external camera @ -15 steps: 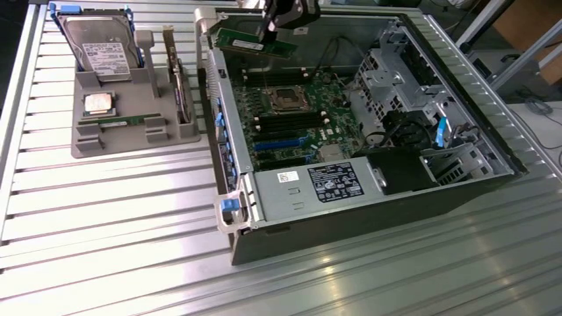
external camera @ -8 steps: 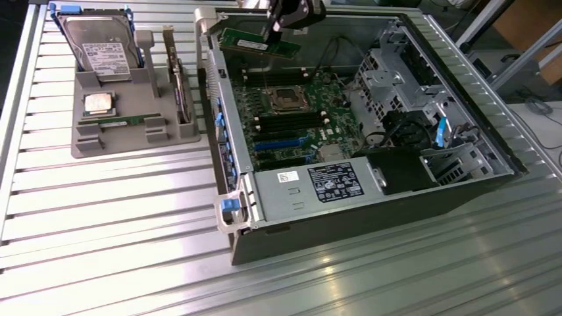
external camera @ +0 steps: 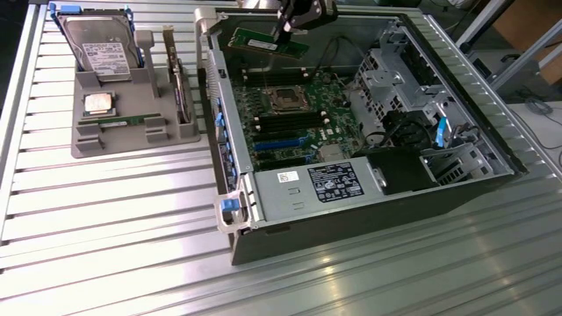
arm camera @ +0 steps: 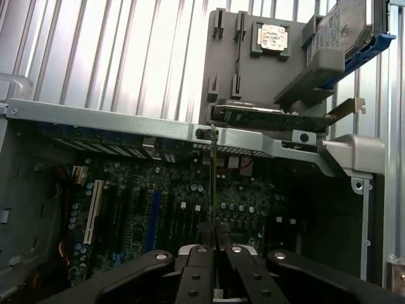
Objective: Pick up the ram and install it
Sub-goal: 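Pick up the ram and move it above insertion slot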
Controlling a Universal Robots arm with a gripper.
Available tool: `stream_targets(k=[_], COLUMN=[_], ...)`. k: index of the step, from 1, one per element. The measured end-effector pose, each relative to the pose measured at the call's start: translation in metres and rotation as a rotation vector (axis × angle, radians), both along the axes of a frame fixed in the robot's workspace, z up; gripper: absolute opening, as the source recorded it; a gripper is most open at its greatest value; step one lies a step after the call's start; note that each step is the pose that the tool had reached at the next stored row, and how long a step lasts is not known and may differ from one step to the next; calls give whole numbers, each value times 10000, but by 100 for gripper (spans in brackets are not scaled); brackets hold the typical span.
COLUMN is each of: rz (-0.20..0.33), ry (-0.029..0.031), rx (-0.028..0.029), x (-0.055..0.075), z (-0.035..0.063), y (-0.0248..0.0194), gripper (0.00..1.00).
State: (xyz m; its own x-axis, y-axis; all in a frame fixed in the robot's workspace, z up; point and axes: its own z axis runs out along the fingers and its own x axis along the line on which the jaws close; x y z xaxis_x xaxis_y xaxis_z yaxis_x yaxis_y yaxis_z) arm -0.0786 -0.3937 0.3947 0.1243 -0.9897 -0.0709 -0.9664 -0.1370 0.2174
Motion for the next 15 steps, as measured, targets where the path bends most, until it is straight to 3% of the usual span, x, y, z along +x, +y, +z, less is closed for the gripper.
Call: stream_targets(k=[15], rz=[0], ry=[169], rx=[0], x=[249], z=[-19], y=[0], gripper=[13])
